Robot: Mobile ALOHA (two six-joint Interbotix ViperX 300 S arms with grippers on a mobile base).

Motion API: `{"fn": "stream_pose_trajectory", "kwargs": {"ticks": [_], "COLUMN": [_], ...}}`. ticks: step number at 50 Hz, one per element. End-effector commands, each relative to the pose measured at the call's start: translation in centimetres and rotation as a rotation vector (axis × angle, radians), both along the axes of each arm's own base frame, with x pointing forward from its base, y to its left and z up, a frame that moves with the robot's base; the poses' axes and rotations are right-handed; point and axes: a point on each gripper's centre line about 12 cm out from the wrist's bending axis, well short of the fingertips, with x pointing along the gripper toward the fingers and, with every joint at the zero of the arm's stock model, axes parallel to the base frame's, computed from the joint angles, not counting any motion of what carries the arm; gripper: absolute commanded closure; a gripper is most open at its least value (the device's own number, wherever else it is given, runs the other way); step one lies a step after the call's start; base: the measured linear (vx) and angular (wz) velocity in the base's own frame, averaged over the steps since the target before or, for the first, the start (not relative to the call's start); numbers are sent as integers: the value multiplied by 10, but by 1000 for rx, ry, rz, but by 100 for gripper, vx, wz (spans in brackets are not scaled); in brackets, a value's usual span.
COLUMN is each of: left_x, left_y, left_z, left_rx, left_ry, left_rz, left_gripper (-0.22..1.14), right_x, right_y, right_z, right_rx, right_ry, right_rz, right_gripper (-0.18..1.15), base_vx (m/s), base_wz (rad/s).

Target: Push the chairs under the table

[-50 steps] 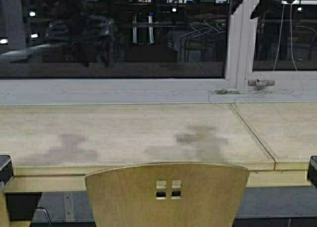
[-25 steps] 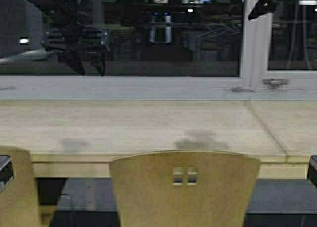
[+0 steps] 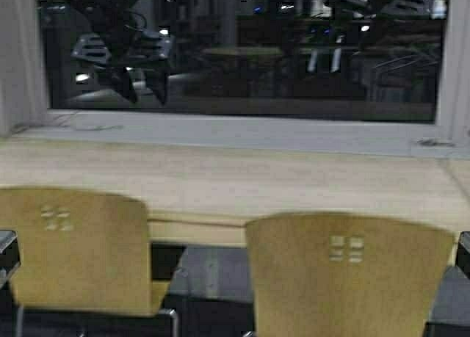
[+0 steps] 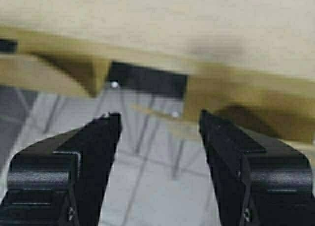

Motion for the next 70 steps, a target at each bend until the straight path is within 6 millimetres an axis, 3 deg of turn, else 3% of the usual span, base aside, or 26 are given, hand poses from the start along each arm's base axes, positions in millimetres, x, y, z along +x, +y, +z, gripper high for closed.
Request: {"fn": "stream_pose_trajectory", "kwargs": {"ticks": [1, 7, 20, 43, 70], "left_x": [0, 2, 4, 11, 13], "left_y": [-6, -7, -8, -13, -14], "left_z": [26, 26, 15, 24, 26], "left_rx": [-30, -29, -20, -48, -59], "left_ry": [-64, -62, -36, -47, -45], "left_rz": [-14, -14, -12, 3, 12], "left_gripper": [4, 4, 4, 4, 4], "right_x": [1, 1, 4, 3, 11], "right_y": [7, 14, 17, 16, 19], "right_z": [25, 35, 21, 11, 16], "right_rx": [21, 34, 28, 24, 36], "right_ry": [-64, -88, -56, -23, -31], "right_rz": [14, 28, 31, 27, 23], "right_gripper": [11, 11, 11, 11, 11], "base_vx": [-30, -28, -28, -34, -35], "base_wz": [22, 23, 25, 46, 28]}}
